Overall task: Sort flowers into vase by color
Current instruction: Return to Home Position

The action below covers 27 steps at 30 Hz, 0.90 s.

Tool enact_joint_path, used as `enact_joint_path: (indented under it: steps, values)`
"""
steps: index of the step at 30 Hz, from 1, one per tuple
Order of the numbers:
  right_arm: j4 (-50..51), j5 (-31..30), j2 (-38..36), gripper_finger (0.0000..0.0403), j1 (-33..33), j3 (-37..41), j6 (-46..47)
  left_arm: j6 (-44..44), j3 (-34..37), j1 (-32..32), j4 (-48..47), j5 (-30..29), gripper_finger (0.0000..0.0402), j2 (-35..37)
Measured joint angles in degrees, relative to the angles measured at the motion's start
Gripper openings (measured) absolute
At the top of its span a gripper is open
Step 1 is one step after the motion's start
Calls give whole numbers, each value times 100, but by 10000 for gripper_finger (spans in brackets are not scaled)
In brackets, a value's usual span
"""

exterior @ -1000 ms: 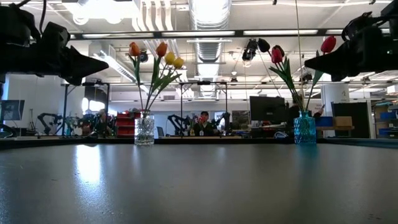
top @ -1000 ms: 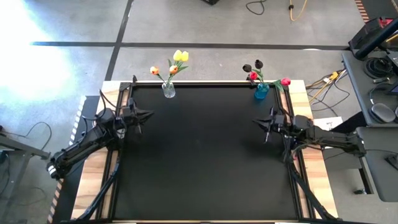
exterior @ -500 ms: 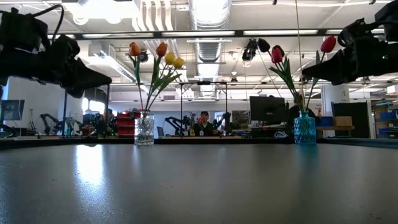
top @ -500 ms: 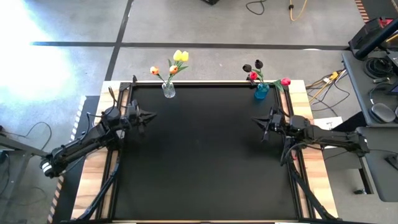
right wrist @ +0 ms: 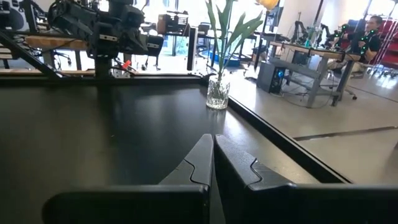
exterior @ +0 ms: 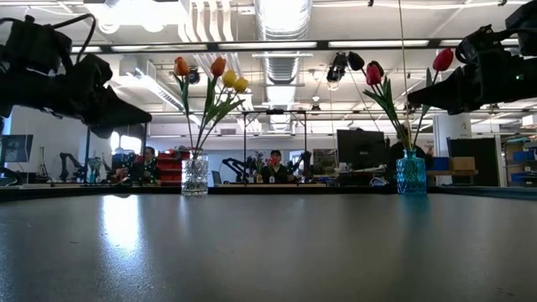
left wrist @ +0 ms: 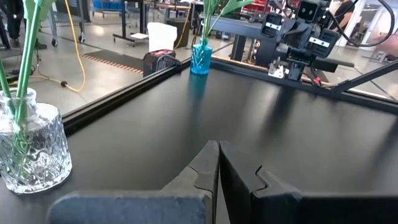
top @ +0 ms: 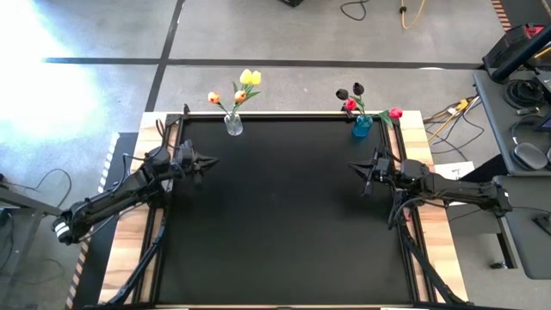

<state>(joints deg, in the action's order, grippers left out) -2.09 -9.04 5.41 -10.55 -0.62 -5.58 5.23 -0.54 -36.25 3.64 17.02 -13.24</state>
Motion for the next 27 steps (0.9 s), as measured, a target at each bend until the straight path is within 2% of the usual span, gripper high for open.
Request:
enact_joint_path:
  steps: [27]
  values:
    - [4, -2, 0, 9, 4, 0, 1, 0, -83, 0, 26, 2, 0, -131]
